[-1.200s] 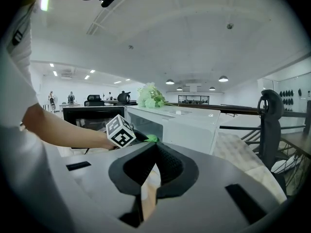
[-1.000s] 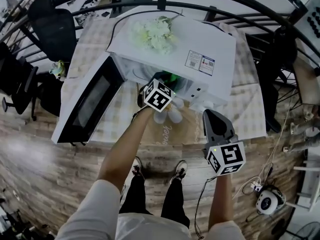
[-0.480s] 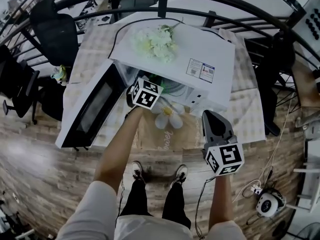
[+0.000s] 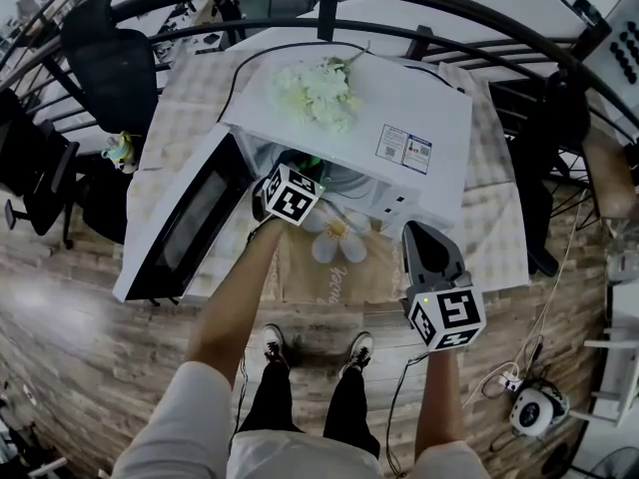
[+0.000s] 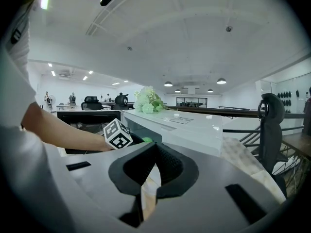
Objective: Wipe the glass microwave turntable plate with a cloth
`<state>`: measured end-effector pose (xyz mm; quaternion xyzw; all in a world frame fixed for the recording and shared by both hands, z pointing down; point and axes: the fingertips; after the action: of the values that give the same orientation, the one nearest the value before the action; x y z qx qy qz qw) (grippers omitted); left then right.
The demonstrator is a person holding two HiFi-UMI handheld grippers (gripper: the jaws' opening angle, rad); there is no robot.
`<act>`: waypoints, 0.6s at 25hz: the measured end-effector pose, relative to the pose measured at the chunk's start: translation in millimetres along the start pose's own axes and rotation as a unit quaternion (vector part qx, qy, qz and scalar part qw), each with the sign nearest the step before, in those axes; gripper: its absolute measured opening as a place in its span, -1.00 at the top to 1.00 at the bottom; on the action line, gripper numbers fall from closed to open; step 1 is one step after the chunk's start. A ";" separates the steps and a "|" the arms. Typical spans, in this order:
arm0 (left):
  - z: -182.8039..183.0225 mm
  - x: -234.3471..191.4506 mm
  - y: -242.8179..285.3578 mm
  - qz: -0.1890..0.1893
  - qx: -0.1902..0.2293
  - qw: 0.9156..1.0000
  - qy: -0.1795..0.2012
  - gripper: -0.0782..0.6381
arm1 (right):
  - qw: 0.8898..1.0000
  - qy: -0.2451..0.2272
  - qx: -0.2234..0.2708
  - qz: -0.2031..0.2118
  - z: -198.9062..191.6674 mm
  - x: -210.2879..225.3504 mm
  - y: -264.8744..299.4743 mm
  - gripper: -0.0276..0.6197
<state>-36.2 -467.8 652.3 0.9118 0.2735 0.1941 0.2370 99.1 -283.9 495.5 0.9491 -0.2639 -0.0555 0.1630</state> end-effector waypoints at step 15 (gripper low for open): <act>53.1 113.6 14.1 -0.143 0.043 0.988 0.037 0.46 | 1.000 0.002 -0.010 -0.005 -11.2 9.1 -7.9 0.87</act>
<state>83.3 -428.4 642.3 0.8649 0.4176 0.1798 0.2128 112.8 -279.1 503.2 0.9489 -0.2578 -0.0571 0.1728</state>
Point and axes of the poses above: the fingertips, and each gripper's own axes: y forward along the fingers, x to its right, z out of its top, and after that the axes turned 5 degrees about z, right-handed
